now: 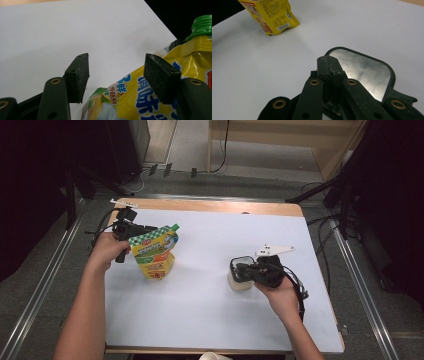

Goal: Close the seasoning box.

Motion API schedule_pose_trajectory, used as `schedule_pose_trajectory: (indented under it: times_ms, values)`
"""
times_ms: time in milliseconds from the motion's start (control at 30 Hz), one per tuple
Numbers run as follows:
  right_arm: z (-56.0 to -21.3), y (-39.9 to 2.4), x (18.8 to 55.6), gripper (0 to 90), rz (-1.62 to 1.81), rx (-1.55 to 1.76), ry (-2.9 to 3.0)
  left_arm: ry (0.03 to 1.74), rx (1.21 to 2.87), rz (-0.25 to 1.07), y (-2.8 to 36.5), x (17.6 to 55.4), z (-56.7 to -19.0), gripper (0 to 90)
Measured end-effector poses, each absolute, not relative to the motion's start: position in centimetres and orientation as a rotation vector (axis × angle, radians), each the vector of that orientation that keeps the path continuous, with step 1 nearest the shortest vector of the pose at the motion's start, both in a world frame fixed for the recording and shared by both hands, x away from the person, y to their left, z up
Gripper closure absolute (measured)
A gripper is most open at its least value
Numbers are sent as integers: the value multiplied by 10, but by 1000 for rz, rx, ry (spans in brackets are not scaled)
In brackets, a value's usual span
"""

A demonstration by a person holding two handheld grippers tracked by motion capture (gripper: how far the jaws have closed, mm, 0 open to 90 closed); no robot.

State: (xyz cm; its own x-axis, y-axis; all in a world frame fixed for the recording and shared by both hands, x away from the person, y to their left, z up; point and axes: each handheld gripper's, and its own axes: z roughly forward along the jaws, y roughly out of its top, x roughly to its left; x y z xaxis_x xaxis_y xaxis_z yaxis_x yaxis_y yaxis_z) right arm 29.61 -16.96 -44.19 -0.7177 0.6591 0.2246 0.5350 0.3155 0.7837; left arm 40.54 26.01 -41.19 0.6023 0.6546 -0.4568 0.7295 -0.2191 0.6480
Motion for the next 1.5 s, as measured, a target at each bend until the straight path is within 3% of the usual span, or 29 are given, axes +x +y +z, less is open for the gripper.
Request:
schedule_pose_trajectory:
  times_ms: [167, 200, 533, 1500]
  values:
    - [-441, -169, 295, 870, 1362, 1102, 2436, 1095, 1940, -106, 258, 405, -412, 380]
    - [-441, -169, 294, 812, 1360, 1102, 2433, 1095, 1941, -106, 259, 405, -412, 381]
    - [-438, -180, 295, 602, 1382, 1131, 2384, 1105, 1934, -106, 259, 404, -412, 380]
    - [-446, -229, 307, 469, 1387, 1181, 2247, 1106, 1952, -66, 261, 405, -413, 383]
